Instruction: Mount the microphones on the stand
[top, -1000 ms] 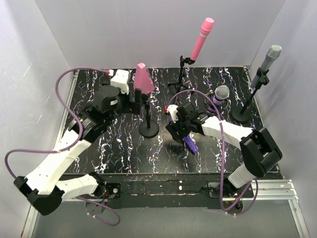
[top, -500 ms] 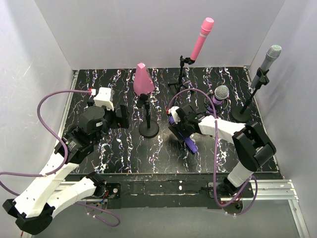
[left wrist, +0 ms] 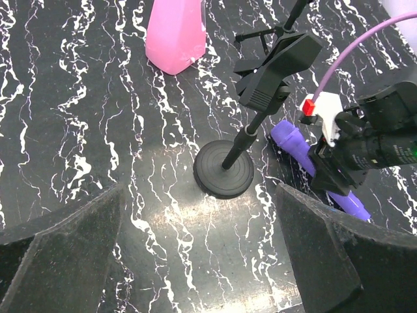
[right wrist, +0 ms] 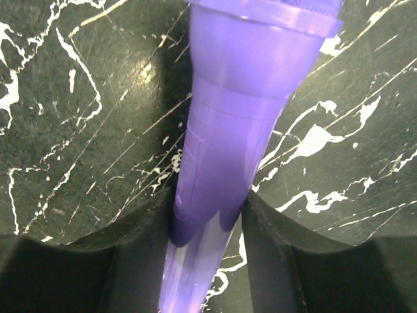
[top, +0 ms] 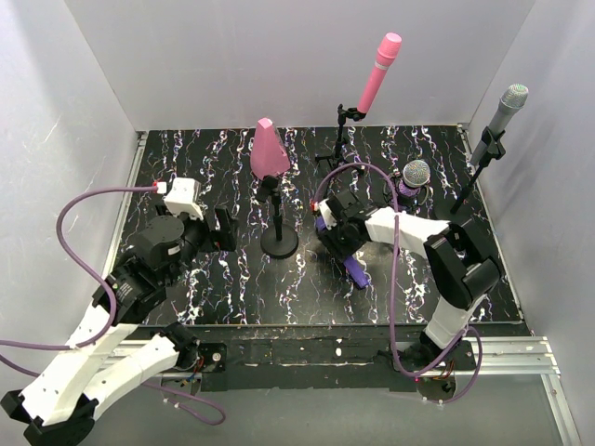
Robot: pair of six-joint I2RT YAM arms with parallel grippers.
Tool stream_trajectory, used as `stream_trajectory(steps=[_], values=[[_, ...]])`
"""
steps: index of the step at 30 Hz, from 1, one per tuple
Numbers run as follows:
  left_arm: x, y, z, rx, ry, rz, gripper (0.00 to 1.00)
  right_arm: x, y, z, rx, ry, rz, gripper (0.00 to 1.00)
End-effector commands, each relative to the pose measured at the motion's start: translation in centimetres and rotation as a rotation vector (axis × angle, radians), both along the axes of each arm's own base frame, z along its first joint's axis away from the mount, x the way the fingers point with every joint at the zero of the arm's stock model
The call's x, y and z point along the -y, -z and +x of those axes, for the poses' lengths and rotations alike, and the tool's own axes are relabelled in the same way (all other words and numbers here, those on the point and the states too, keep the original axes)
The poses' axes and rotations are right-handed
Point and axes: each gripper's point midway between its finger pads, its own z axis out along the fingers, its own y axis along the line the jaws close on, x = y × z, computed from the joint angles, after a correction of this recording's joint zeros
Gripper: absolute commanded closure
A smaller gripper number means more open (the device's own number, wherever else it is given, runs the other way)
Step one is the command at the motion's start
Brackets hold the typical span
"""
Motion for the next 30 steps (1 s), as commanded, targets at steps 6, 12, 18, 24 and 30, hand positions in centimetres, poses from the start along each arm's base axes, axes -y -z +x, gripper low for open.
stream_trajectory(steps=[6,12,18,24,30], values=[[0.6,0.0,-0.5,0.026,0.062,0.008,0.02,1.0,0.8,-1.3,-0.077,-0.021,-0.045,0.97],[2.0,0.6,-1.1,0.063,0.258,0.182,0.02,-2.3,-7.8,-0.5,-0.002,-0.146,0.198,0.99],[3.5,0.5,-2.7,0.218,0.504,0.347,0.02,-2.6,-17.3,1.1,0.04,-0.208,0.415,0.99],[4.8,-0.1,-2.9,0.389,0.586,0.368,0.02,-4.1,-24.5,0.6,0.172,-0.426,0.595,0.99],[6.8,-0.6,-1.3,0.426,0.628,0.377,0.02,-6.2,-29.5,1.0,0.32,-0.656,0.701,0.99]])
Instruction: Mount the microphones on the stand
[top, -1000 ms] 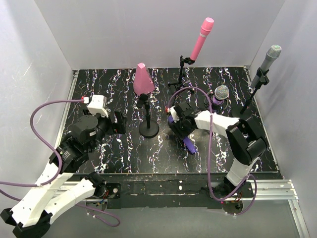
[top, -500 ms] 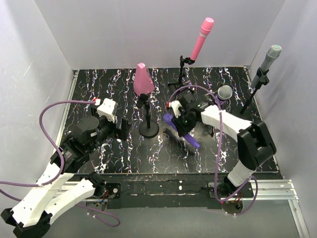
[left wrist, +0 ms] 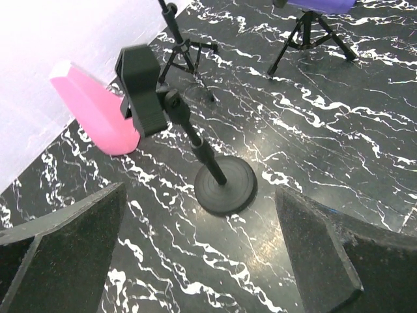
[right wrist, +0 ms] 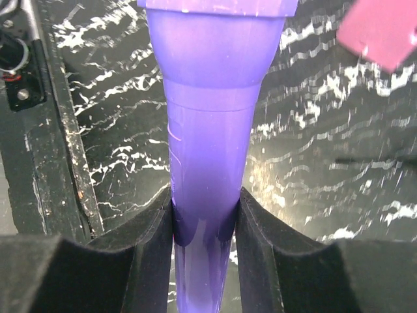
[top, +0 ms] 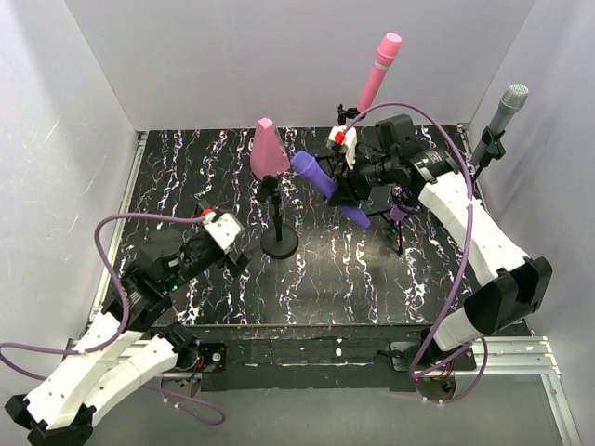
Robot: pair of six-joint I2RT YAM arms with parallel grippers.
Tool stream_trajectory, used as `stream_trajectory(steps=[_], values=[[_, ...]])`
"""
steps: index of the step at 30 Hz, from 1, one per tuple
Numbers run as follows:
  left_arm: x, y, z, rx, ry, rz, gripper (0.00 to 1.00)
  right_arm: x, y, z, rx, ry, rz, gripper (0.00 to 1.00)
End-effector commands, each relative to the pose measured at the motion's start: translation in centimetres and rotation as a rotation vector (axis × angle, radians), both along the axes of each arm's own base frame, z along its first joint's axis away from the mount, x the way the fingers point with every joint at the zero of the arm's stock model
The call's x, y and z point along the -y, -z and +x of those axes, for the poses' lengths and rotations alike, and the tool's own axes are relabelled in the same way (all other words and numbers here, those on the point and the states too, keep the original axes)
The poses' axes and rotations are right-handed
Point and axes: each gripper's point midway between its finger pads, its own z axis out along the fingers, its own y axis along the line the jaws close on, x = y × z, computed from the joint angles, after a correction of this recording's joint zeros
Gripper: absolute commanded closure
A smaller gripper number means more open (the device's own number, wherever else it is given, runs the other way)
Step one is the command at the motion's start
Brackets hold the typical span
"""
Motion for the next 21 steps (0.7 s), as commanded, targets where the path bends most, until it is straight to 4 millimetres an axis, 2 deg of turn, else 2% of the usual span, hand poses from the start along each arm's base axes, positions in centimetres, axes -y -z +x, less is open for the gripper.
stream_trajectory(steps=[1,8,12,16,18,21], values=[[2.1,-1.5,1.4,0.085,0.069,0.003,0.02,-2.3,-4.8,-0.8,0.131,-0.221,0.138,0.99],[2.4,-2.9,3.5,0.078,0.118,-0.102,0.02,-4.5,-6.8,0.5,0.168,-0.342,0.211,0.99],[1.6,-3.1,5.1,-0.004,0.216,-0.197,0.02,-5.2,-6.8,1.1,0.163,-0.371,0.225,0.99],[1.1,-4.1,6.2,0.016,0.317,-0.276,0.02,-5.7,-6.8,1.2,0.174,-0.415,0.246,0.99],[1.2,-4.2,6.4,0.018,0.387,-0.304,0.02,-5.8,-7.0,1.1,0.193,-0.443,0.262,0.99],[1.8,-3.4,7.2,-0.021,0.468,-0.336,0.02,-6.1,-7.4,1.3,0.206,-0.46,0.272,0.99]])
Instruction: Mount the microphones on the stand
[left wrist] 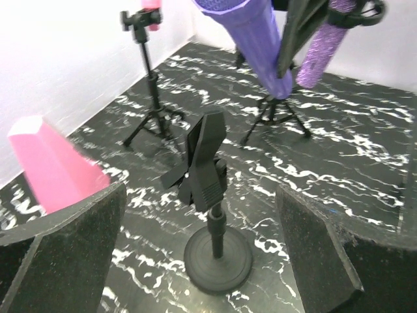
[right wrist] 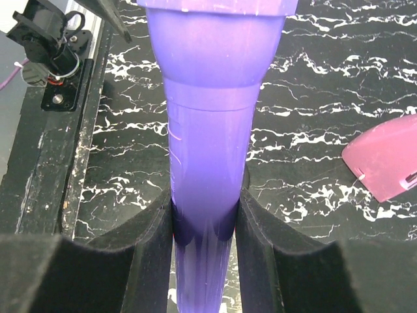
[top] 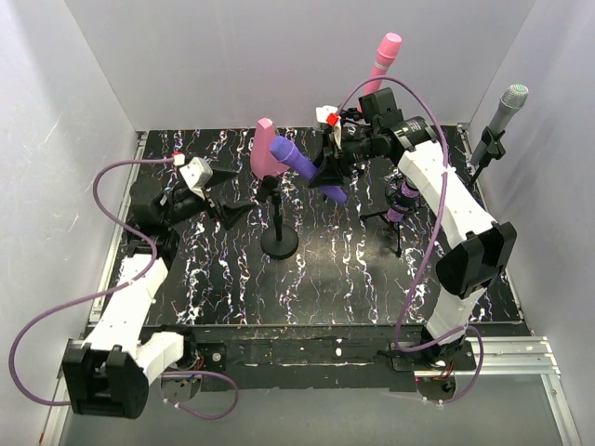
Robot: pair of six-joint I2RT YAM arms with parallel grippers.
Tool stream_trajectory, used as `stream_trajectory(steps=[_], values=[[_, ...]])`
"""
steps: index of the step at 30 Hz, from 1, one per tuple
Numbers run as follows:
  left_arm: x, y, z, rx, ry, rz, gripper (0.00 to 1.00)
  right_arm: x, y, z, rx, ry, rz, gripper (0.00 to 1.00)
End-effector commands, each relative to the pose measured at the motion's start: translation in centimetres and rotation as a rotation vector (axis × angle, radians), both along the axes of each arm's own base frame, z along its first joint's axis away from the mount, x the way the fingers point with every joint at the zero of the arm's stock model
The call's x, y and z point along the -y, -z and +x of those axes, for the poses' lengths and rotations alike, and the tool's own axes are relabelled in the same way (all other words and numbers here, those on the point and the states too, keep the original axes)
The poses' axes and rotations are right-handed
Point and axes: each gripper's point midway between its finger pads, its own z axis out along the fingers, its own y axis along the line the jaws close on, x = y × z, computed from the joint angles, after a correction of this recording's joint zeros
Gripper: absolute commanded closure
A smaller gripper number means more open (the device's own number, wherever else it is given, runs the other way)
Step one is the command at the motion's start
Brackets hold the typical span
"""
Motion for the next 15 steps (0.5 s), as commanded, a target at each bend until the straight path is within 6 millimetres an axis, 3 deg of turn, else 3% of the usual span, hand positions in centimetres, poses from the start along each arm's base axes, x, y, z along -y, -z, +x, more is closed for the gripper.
stream_trajectory(steps=[1,10,15], values=[[2.1,-1.3,-1.7,0.047,0.264,-0.059,0.02,-0.7,-3.0,-0.6,0.078,-0.083,0.083,0.99],[2.5,2.6,0.9,0.045,0.364,0.042,0.02,-2.0,-2.1,0.2,0.049,-0.103,0.057,0.99],[2.8,2.7,2.3,0.069,0.407,0.042,0.02,-3.1,-1.3,0.2,0.029,-0.107,0.037,0.99]])
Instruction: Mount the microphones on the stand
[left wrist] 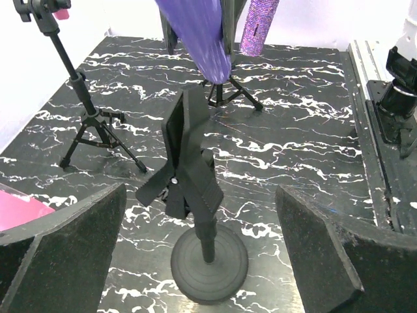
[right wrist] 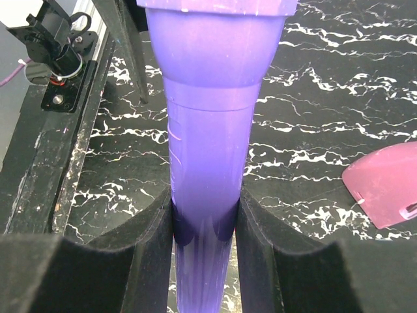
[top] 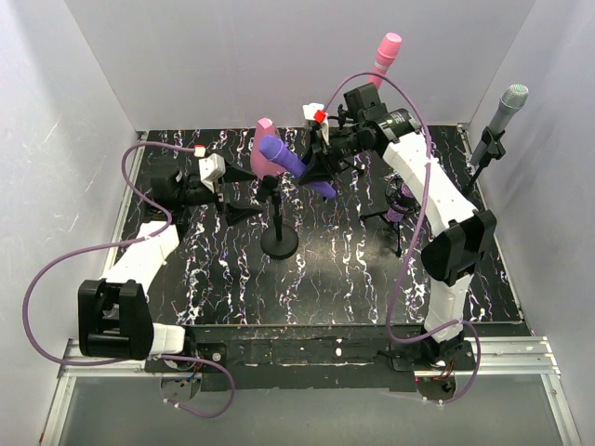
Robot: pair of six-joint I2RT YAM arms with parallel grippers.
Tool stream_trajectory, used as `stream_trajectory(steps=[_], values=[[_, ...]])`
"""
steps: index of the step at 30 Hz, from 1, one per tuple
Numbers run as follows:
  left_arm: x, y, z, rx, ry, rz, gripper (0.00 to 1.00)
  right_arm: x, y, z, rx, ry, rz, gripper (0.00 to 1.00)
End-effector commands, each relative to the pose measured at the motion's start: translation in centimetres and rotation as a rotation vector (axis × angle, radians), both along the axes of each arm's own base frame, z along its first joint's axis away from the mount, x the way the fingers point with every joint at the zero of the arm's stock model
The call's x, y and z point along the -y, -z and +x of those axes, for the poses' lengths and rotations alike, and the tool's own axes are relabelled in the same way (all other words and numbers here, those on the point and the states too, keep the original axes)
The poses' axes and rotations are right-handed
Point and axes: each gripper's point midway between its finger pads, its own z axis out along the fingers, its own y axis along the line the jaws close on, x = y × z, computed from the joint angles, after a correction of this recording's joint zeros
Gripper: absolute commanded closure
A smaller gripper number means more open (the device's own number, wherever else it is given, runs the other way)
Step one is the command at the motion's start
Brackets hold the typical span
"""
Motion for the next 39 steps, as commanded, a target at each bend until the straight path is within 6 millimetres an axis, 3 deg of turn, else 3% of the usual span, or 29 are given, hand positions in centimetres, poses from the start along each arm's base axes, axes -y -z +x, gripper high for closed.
stream_trajectory(steps=[1,8,14,17,23,27,30,39], values=[[0.1,-1.4,0.7,0.097,0.054,0.003,0.02,-1.0,-1.0,-0.7,0.013,-0.03,0.015,0.99],[0.6,-0.2,2.0,0.02,0.105,-0.011,0.02,-1.5,-0.1,-1.1,0.004,-0.043,-0.01,0.99],[2.4,0.3,1.8,-0.018,0.158,-0.017,0.04,-1.8,0.4,-1.3,0.007,-0.045,-0.029,0.99],[2.6,0.7,2.0,-0.043,0.158,-0.018,0.14,-2.0,0.7,-1.3,0.005,-0.044,-0.04,0.99],[2.7,0.9,2.1,-0.075,0.144,-0.019,0.65,-2.0,1.0,-1.0,0.013,-0.024,-0.059,0.99],[2.6,0.9,1.9,-0.072,0.132,-0.017,0.81,-1.9,0.9,-0.5,0.022,0.002,-0.069,0.99],[2.5,0.9,1.8,-0.076,0.127,-0.017,0.83,-2.0,1.3,-0.2,0.023,0.024,-0.092,0.99],[2.5,0.3,1.6,-0.068,0.12,-0.018,0.85,-2.2,5.4,-1.7,0.044,-0.003,-0.269,0.99]])
